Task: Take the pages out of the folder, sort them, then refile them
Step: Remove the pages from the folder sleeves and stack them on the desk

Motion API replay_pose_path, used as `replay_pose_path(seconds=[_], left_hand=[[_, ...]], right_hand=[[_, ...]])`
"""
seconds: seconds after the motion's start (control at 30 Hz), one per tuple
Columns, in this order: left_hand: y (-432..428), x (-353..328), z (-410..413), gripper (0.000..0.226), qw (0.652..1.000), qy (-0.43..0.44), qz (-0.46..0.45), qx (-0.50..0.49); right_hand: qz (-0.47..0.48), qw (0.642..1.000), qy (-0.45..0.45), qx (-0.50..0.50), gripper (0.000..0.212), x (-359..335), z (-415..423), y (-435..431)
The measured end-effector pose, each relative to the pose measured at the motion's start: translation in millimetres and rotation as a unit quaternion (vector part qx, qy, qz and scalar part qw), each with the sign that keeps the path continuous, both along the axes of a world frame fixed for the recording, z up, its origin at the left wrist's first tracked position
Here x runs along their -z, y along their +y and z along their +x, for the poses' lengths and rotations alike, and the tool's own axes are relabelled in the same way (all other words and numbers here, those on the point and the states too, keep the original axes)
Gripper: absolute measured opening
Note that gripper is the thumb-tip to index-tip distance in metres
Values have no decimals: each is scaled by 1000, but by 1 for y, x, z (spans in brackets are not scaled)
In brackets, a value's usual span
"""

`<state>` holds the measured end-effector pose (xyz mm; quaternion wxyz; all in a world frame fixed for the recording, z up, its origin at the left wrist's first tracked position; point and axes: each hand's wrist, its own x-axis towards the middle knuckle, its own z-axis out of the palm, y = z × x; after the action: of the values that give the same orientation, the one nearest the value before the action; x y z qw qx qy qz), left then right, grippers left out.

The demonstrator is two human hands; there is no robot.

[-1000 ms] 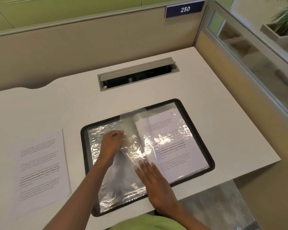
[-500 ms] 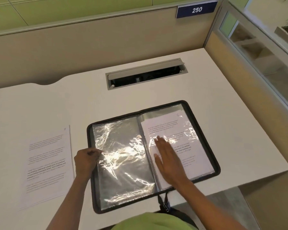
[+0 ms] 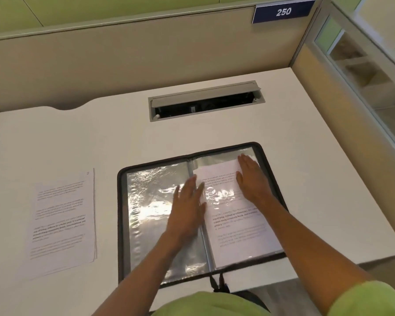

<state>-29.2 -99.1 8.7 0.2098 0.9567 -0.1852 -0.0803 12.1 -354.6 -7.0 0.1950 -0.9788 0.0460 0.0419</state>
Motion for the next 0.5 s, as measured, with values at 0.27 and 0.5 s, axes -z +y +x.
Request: replay_pose_path(seconds=[0.27,0.5], left_hand=[[-72,49,2,65,992,-15,59,107],[-73,50,1,61,993,-38,34,103]], right_hand=[[-43,996,-11,-84,50,-3,53,-33],[-83,986,-47,-138,25,-18,83,-45]])
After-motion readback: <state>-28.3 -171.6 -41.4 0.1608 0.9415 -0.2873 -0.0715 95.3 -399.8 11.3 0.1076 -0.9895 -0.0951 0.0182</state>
